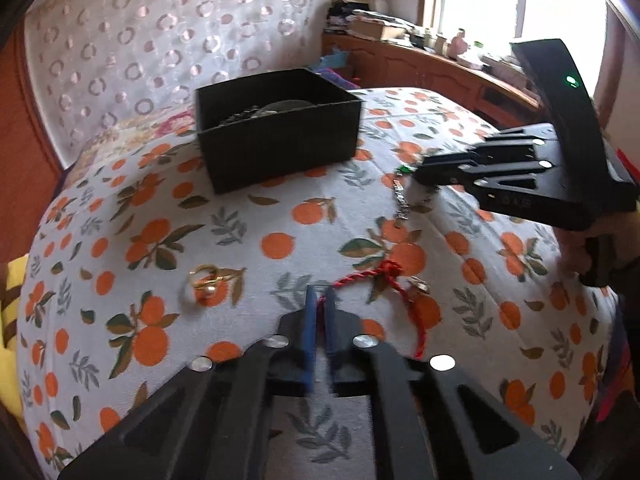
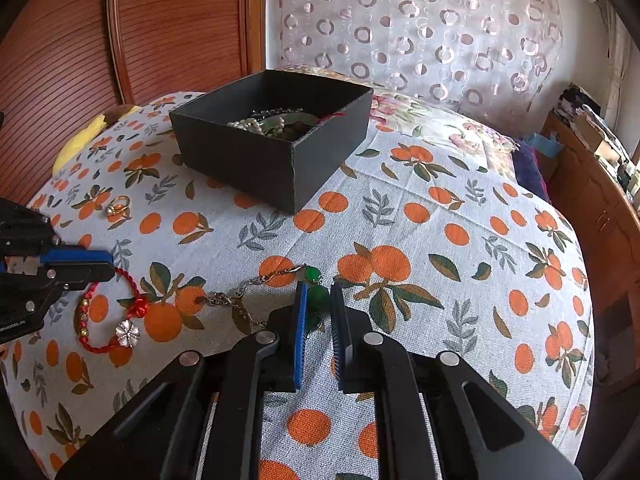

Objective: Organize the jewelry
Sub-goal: 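Grasp the green bead bracelet with the right gripper while the left gripper grasps the red string bracelet, then carry both bracelets into the black box and open both grippers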

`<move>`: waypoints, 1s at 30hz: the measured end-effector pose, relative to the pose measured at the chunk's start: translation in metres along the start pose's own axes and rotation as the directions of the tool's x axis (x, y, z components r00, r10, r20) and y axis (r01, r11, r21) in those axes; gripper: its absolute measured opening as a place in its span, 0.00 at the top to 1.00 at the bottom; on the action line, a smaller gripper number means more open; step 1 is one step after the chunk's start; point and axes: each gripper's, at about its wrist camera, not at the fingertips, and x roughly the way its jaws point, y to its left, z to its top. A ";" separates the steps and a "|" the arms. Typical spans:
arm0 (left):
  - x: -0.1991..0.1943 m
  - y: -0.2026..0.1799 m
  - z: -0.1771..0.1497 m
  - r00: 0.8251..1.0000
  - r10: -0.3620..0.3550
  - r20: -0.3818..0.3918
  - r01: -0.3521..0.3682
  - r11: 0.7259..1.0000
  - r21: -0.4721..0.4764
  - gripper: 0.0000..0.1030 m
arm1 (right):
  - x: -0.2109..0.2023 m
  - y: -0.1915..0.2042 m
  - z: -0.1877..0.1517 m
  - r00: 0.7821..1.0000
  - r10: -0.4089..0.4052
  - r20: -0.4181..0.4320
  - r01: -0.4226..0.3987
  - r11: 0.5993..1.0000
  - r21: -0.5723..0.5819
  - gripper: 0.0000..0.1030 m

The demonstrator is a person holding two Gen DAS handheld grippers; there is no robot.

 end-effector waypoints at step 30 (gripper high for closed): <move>-0.086 0.041 0.035 0.961 0.083 0.263 -0.045 0.988 -0.147 0.98 | -0.075 0.035 0.060 0.978 0.020 0.206 -0.006 0.998 -0.070 0.89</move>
